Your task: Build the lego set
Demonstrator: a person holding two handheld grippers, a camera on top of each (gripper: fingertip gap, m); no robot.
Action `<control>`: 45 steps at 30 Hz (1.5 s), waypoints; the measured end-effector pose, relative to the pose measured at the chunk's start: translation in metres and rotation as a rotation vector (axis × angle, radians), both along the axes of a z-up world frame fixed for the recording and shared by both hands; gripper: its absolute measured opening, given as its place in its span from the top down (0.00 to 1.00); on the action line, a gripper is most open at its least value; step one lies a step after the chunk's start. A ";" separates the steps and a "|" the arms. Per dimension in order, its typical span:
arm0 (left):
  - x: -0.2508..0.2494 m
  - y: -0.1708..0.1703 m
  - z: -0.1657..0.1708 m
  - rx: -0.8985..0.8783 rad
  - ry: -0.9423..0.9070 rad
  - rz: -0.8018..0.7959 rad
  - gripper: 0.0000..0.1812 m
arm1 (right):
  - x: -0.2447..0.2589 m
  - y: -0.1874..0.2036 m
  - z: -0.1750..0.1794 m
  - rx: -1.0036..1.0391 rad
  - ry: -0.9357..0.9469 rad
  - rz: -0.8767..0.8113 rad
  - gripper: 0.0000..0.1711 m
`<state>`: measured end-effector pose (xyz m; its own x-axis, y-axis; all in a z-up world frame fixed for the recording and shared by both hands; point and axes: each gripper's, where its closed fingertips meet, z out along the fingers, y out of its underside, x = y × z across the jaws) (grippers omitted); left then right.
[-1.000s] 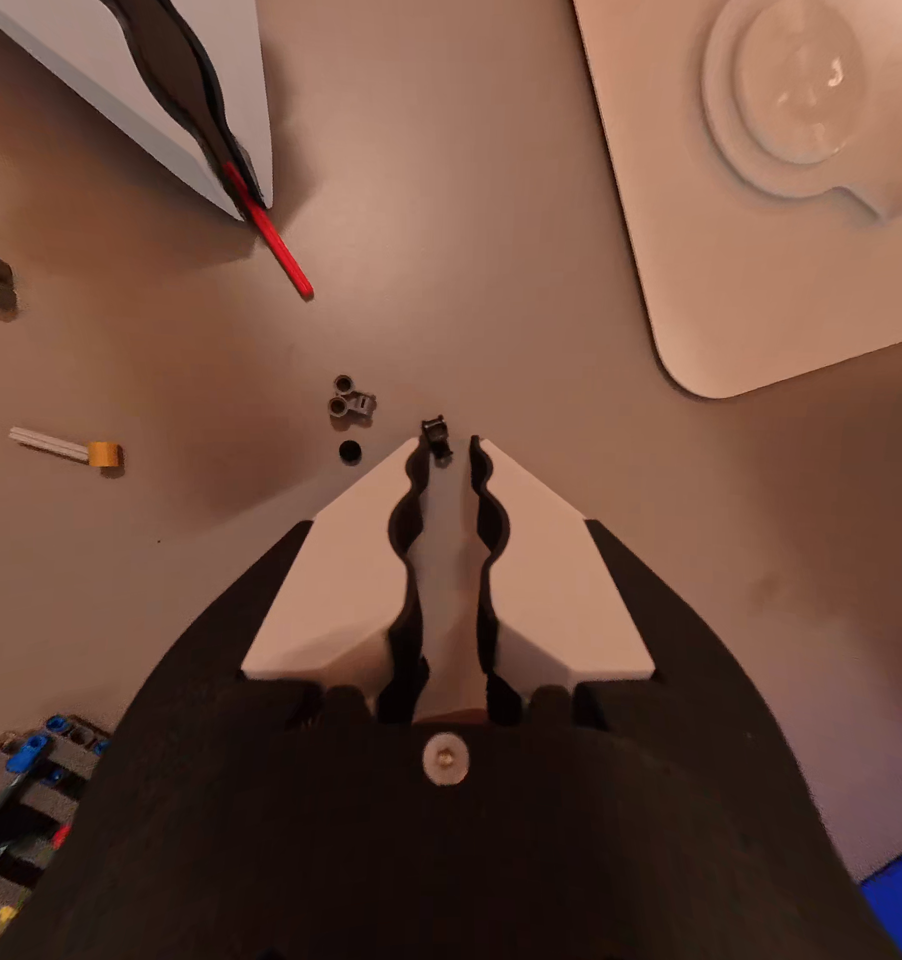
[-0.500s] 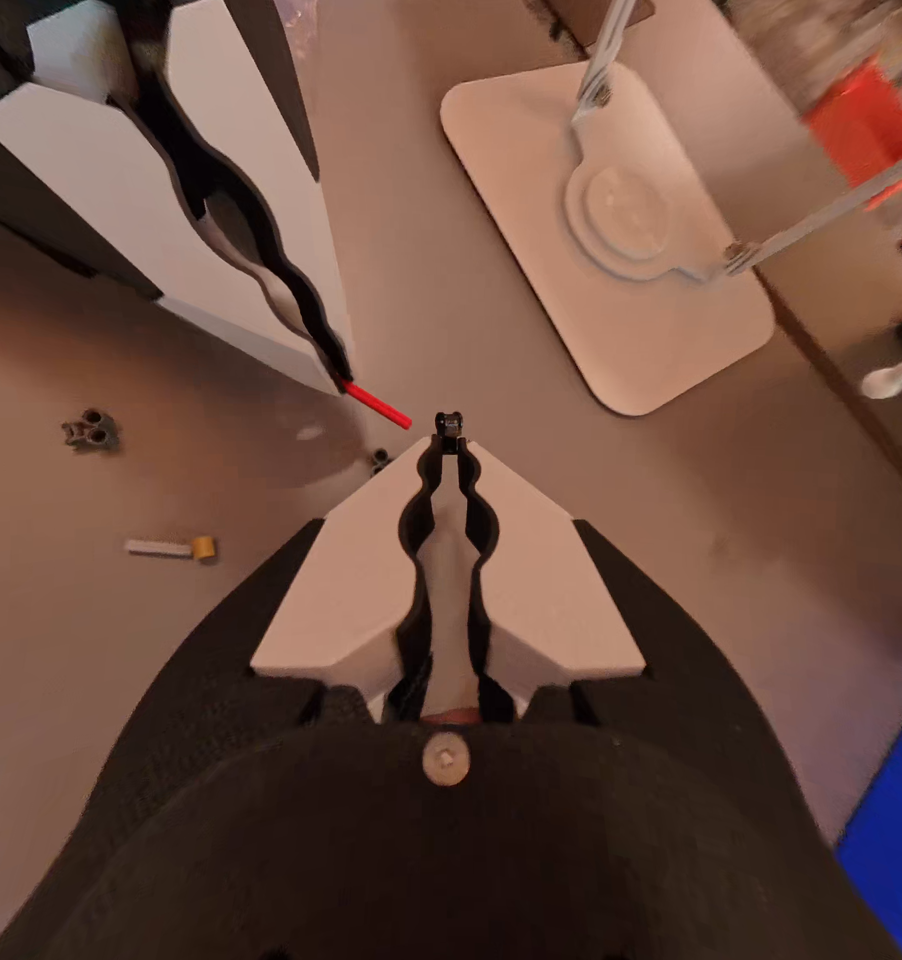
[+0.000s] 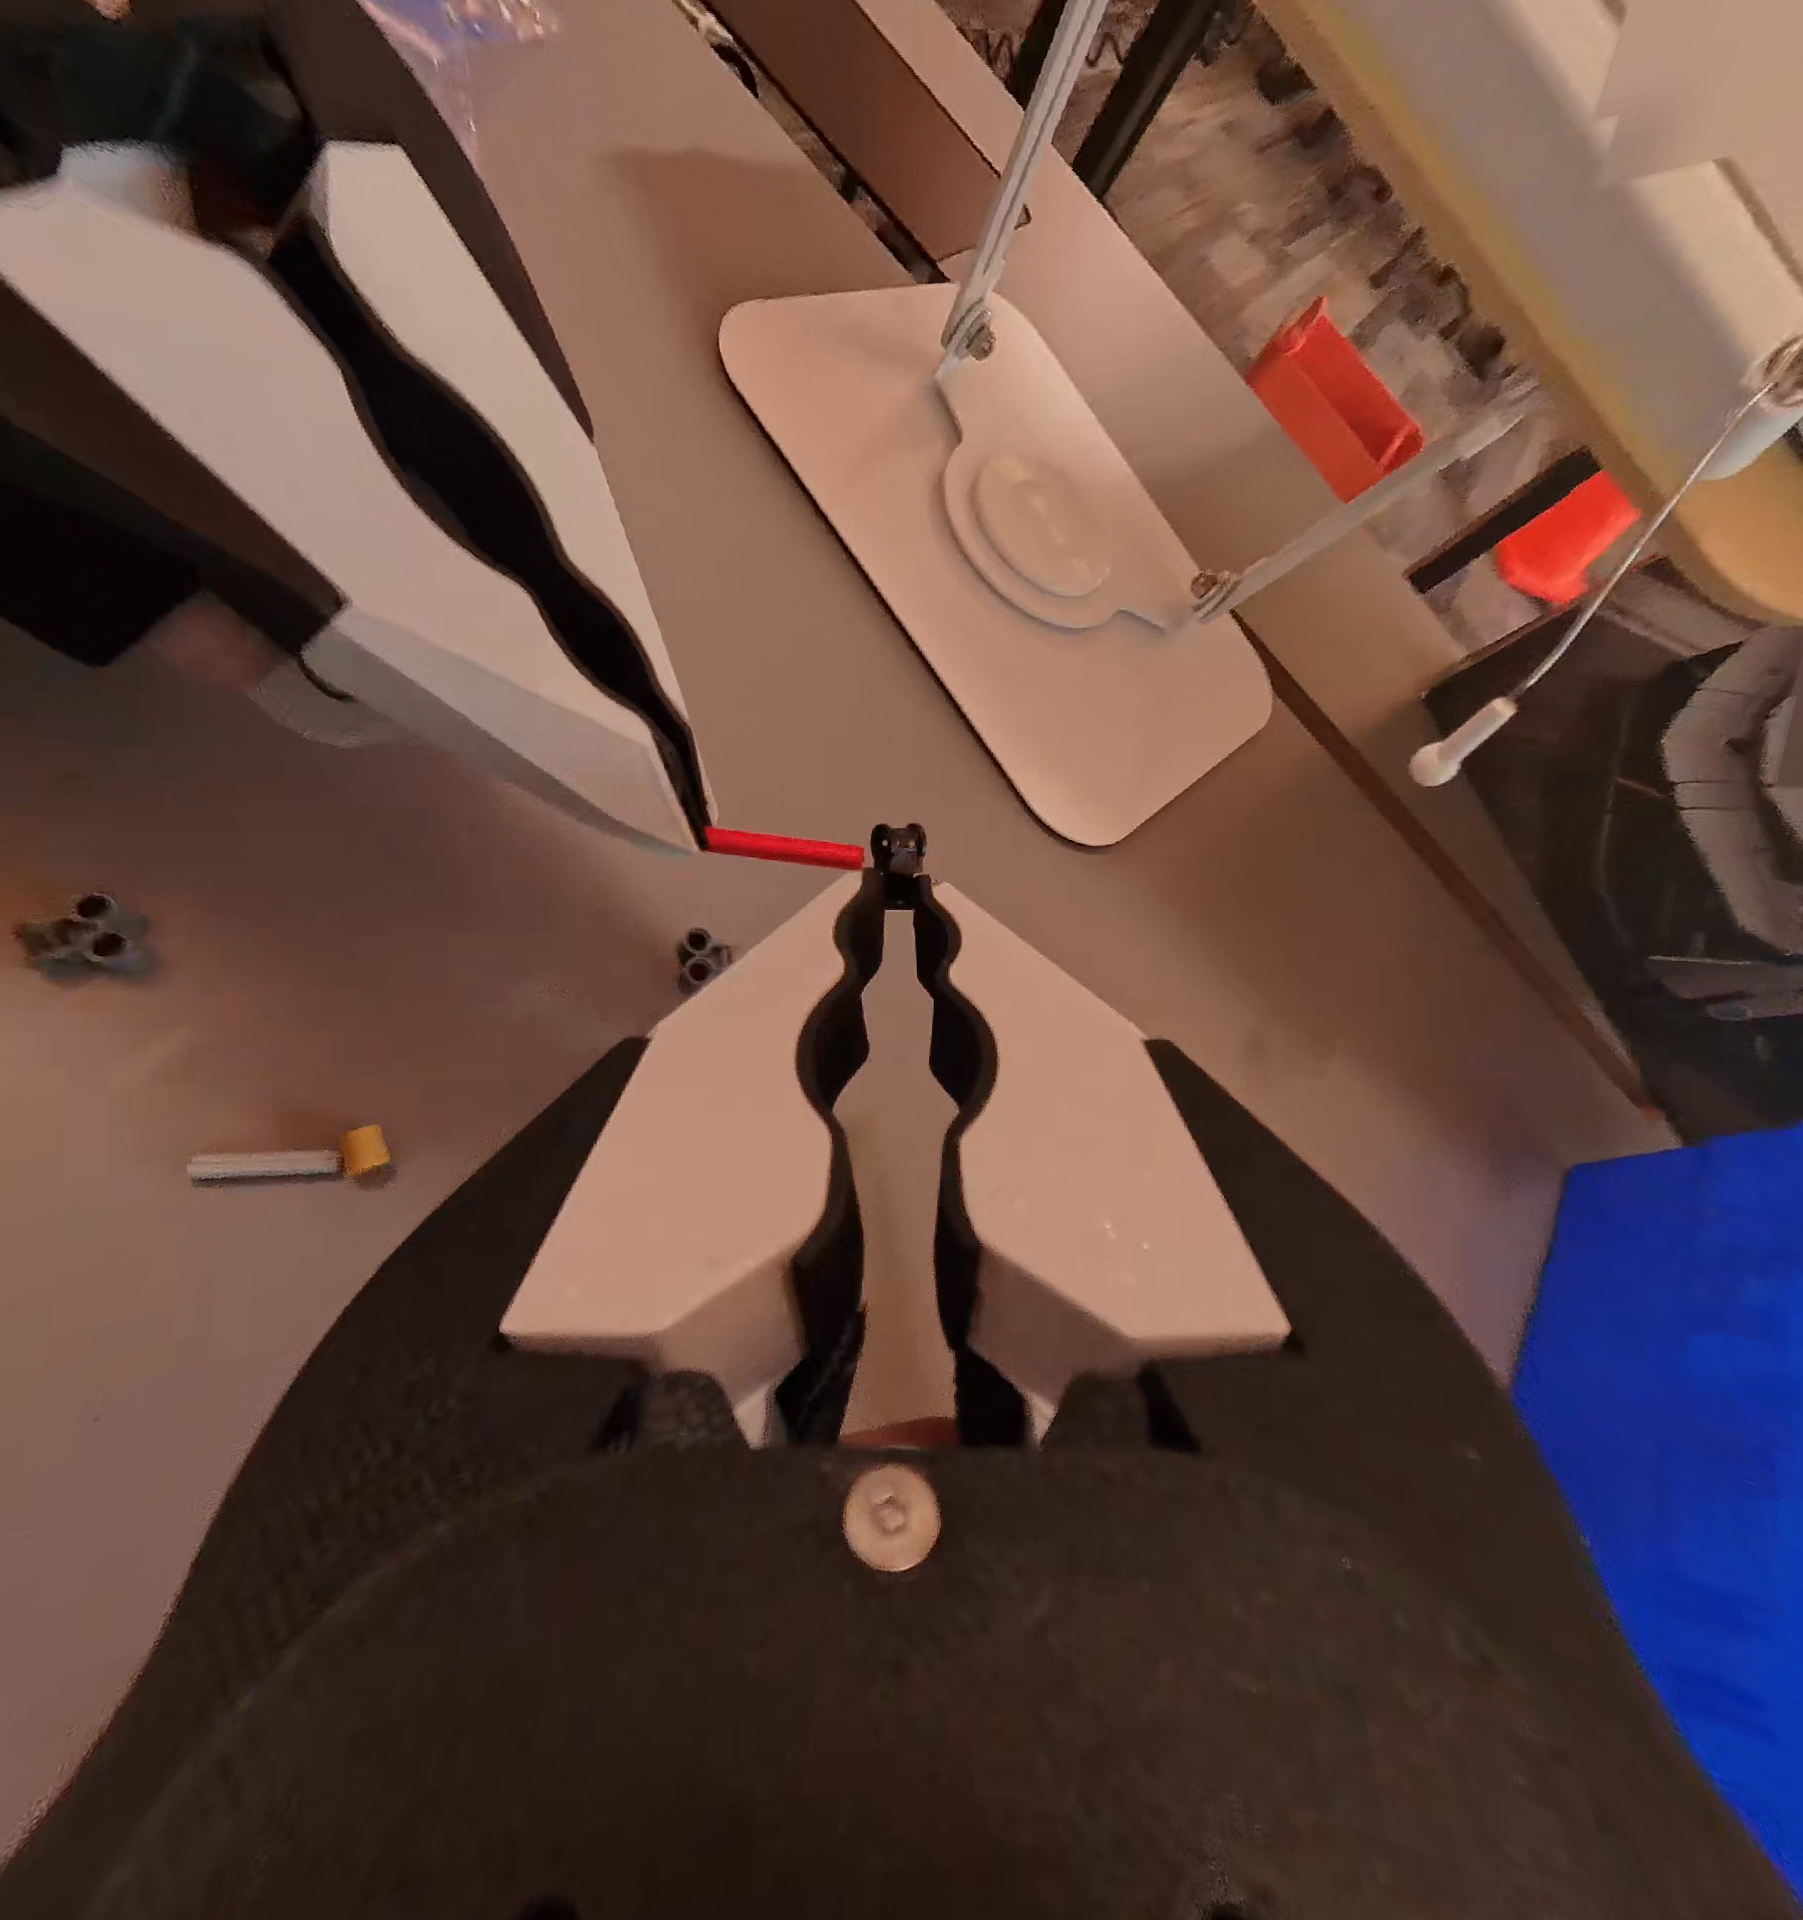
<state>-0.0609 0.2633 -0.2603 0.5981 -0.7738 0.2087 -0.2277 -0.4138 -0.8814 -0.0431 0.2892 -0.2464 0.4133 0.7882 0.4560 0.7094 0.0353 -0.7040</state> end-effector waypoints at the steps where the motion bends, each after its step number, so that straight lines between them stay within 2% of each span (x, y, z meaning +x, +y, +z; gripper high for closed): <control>1: 0.000 0.000 0.001 -0.009 -0.012 -0.001 0.99 | 0.000 0.000 0.001 0.030 -0.015 0.000 0.99; 18: 0.005 -0.001 0.010 -0.071 -0.149 0.013 0.99 | 0.006 -0.003 0.011 0.276 -0.114 -0.044 0.99; 45: 0.013 -0.005 0.016 -0.171 -0.278 0.025 0.99 | 0.011 -0.008 0.017 0.380 -0.128 -0.104 0.98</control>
<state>-0.0476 0.2586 -0.2442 0.5188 -0.6990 0.4921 0.0240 -0.5635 -0.8258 -0.0322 0.2808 -0.2296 0.4027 0.5107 0.7596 0.8040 0.1994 -0.5602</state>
